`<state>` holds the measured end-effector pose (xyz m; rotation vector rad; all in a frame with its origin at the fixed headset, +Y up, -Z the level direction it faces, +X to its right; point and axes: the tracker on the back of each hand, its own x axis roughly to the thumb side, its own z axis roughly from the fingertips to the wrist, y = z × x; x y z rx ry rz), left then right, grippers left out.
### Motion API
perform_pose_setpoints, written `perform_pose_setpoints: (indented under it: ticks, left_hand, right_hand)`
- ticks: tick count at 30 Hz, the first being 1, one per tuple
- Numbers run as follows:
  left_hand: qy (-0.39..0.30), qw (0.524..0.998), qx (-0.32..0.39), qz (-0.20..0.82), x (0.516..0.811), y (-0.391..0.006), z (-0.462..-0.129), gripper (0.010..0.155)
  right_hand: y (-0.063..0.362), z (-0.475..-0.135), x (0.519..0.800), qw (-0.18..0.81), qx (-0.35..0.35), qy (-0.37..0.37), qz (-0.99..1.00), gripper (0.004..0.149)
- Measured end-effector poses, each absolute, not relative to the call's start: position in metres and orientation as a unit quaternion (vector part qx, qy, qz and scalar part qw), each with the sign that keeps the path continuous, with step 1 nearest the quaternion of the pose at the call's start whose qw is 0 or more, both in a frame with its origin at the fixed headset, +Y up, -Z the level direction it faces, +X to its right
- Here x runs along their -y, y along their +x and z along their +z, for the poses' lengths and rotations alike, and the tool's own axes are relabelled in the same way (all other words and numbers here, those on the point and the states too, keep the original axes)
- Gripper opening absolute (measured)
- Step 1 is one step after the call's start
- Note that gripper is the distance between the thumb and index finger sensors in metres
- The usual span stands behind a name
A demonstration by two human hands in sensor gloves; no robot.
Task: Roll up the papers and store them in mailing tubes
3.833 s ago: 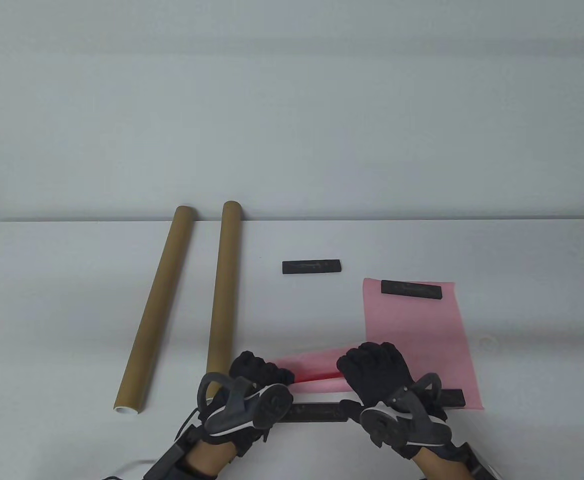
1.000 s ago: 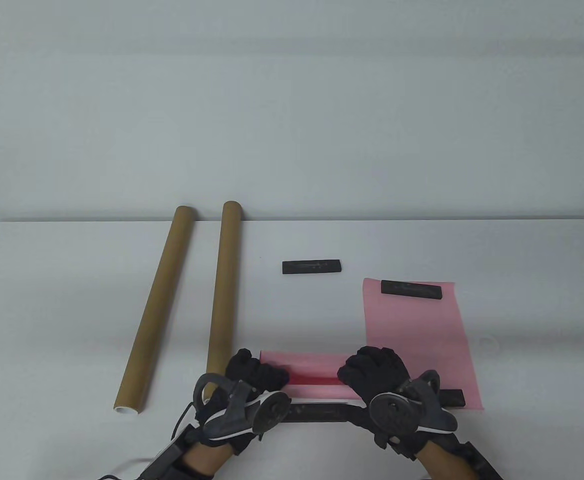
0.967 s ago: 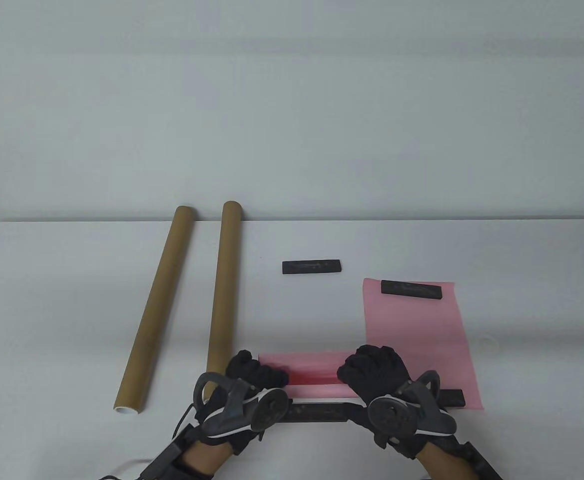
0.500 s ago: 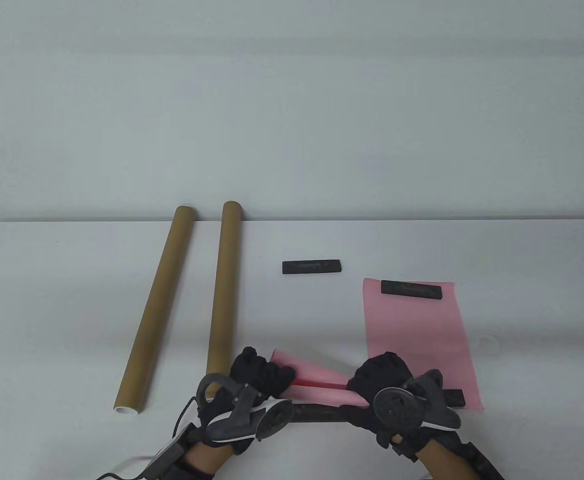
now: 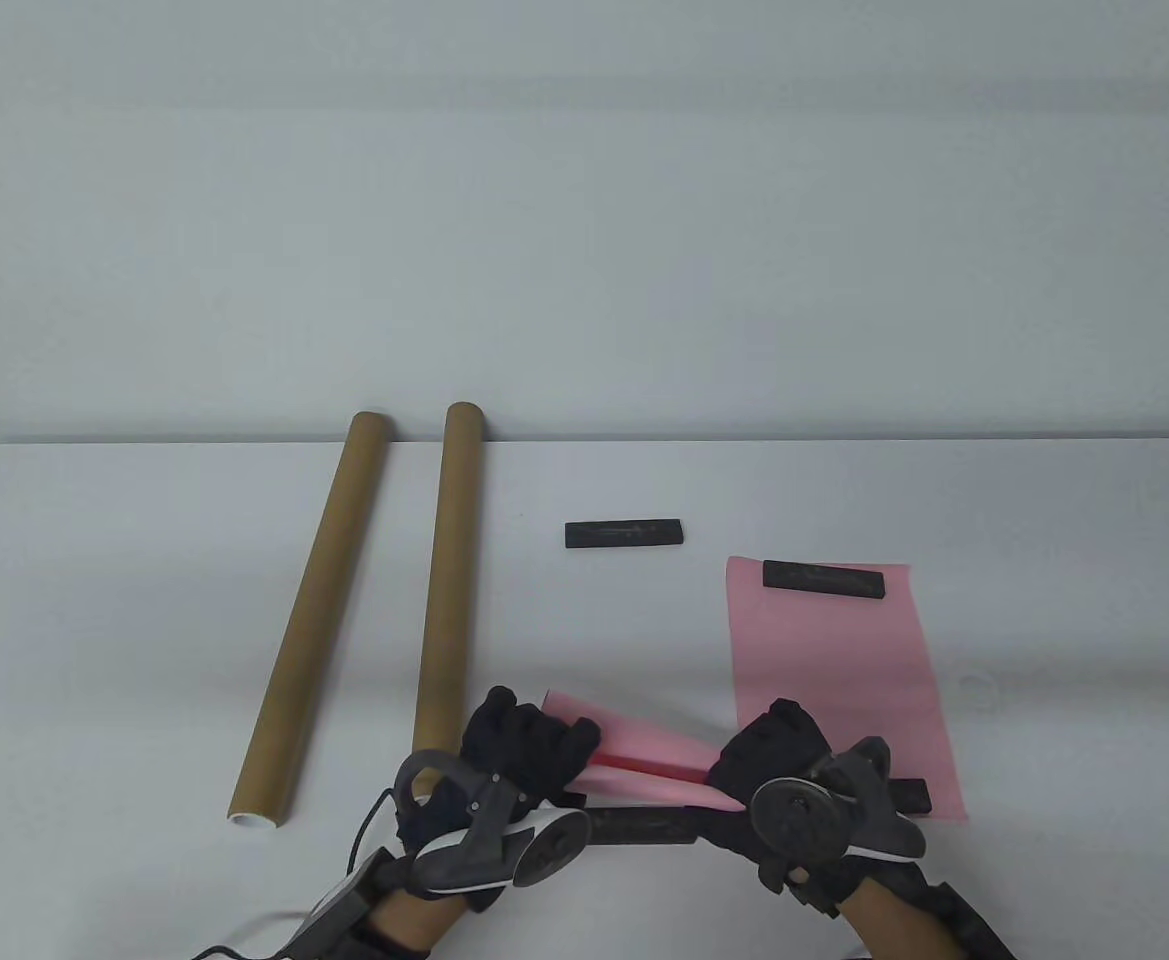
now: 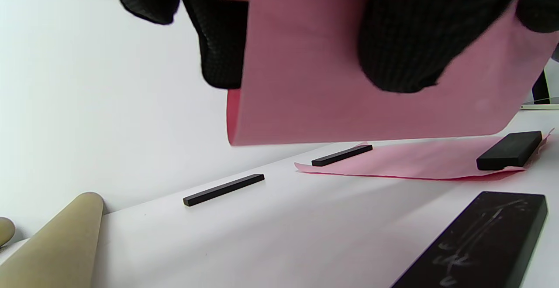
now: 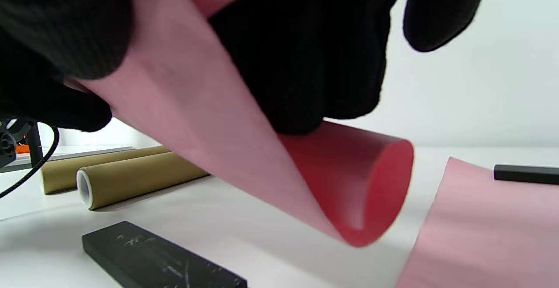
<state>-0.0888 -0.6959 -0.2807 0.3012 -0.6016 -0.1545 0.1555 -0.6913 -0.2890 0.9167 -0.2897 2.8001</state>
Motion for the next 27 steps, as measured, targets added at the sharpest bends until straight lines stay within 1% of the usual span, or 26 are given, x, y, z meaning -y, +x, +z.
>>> perform_pose_setpoints:
  ticks: [2, 3, 4, 6, 8, 9, 11, 12, 14, 16, 19, 22, 23, 25, 27]
  left_hand:
    - [0.137, 0.947, 0.285, -0.064, 0.6946, -0.0908, -0.2823, 0.058]
    - [0.132, 0.95, 0.277, -0.058, 0.6942, -0.0928, -0.2836, 0.057]
    - [0.127, 0.952, 0.273, -0.051, 0.694, -0.0943, -0.2848, 0.056]
    - [0.105, 0.958, 0.266, -0.029, 0.6941, -0.0973, -0.2884, 0.056]
    - [0.094, 0.96, 0.264, -0.023, 0.6953, -0.0983, -0.2905, 0.056]
    - [0.094, 0.959, 0.264, -0.031, 0.6961, -0.0981, -0.2904, 0.058]
    - [0.107, 0.956, 0.268, -0.047, 0.697, -0.0962, -0.288, 0.063]
    - [0.114, 0.953, 0.276, -0.054, 0.697, -0.0947, -0.2864, 0.067]
    - [0.131, 0.948, 0.282, -0.062, 0.6958, -0.0915, -0.2833, 0.069]
    - [0.14, 0.945, 0.286, -0.068, 0.6944, -0.0899, -0.2814, 0.066]
    - [0.138, 0.948, 0.281, -0.06, 0.6928, -0.0914, -0.2822, 0.059]
    - [0.115, 0.954, 0.272, -0.044, 0.6939, -0.0942, -0.2873, 0.054]
    - [0.105, 0.956, 0.271, -0.037, 0.6948, -0.0948, -0.2886, 0.056]
    - [0.087, 0.959, 0.268, -0.031, 0.697, -0.0953, -0.2897, 0.059]
    - [0.095, 0.958, 0.268, -0.041, 0.6974, -0.0941, -0.2884, 0.063]
  right_hand:
    - [0.156, -0.2873, 0.6906, 0.083, 0.112, 0.308, 0.941, 0.06]
    - [0.1556, -0.2858, 0.6896, 0.075, 0.127, 0.307, 0.94, 0.066]
    - [0.1551, -0.2845, 0.6889, 0.067, 0.137, 0.309, 0.939, 0.068]
    - [0.1539, -0.2808, 0.6868, 0.054, 0.171, 0.31, 0.934, 0.066]
    - [0.1537, -0.2799, 0.6853, 0.06, 0.183, 0.309, 0.932, 0.057]
    - [0.1536, -0.2803, 0.6851, 0.065, 0.178, 0.309, 0.932, 0.052]
    - [0.1543, -0.281, 0.686, 0.069, 0.169, 0.308, 0.934, 0.048]
    - [0.1546, -0.282, 0.6865, 0.07, 0.161, 0.31, 0.935, 0.048]
    - [0.1558, -0.2842, 0.6876, 0.083, 0.142, 0.312, 0.936, 0.05]
    - [0.157, -0.286, 0.6882, 0.097, 0.125, 0.309, 0.938, 0.054]
    - [0.1578, -0.2866, 0.6887, 0.095, 0.12, 0.308, 0.939, 0.059]
    - [0.1542, -0.2825, 0.6878, 0.063, 0.143, 0.315, 0.936, 0.068]
    - [0.1531, -0.2806, 0.6868, 0.051, 0.156, 0.316, 0.934, 0.067]
    - [0.1523, -0.2784, 0.6851, 0.053, 0.175, 0.315, 0.932, 0.059]
    - [0.1531, -0.2793, 0.684, 0.065, 0.173, 0.312, 0.932, 0.05]
